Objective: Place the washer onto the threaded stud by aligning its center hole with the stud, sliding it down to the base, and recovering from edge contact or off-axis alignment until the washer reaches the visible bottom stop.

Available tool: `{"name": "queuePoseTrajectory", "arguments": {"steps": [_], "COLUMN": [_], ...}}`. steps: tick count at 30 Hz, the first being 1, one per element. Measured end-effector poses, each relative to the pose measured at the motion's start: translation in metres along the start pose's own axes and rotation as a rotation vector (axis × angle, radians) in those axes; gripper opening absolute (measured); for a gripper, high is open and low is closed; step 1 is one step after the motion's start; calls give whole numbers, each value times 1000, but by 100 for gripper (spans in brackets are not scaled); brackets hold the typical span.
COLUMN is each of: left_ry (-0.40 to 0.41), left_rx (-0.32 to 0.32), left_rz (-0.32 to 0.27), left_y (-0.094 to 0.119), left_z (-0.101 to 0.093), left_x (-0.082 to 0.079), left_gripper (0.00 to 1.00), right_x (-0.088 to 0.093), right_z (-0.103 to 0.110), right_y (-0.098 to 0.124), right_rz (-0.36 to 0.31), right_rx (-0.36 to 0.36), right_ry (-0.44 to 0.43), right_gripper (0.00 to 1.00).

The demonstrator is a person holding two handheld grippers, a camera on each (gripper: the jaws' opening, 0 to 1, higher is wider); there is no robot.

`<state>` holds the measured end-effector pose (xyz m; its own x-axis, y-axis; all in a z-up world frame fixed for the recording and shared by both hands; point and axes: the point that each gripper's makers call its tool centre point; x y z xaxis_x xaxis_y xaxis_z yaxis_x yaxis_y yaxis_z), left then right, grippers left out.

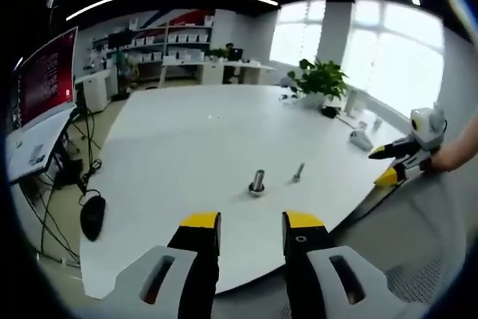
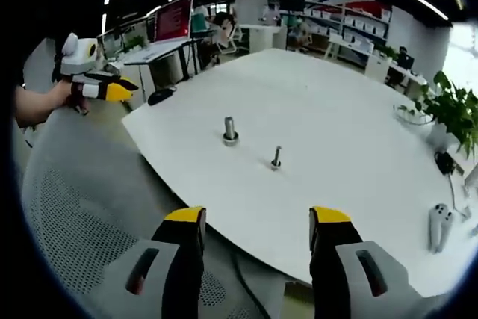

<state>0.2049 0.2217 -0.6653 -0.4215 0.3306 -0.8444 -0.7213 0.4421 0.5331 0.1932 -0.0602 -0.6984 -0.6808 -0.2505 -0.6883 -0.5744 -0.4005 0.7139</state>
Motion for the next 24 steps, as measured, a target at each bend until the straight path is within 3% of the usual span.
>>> {"name": "queuePoseTrajectory", "arguments": {"steps": [24], "left_ry": [-2], "left_rx": [20], "left_rz": [-25], "left_y": [0], "left_z": [-2], "left_x": [-4], "left_gripper": [28], "right_x": [0], "right_z": [-8], "right_y": [-1], "right_rz": [5], "right_rx": [37], "right_ry": [19], "right_gripper": [57]}}
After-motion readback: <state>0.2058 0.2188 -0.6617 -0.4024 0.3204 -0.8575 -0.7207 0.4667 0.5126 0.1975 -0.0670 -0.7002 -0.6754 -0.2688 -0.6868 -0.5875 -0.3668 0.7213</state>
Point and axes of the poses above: the point that each gripper's makers call its tool centre point, and the gripper's own axes: y roughly backward along the fingers, z roughly to its left, x roughly out of its underside, and after that the axes turned 14 degrees about -y, right-handed
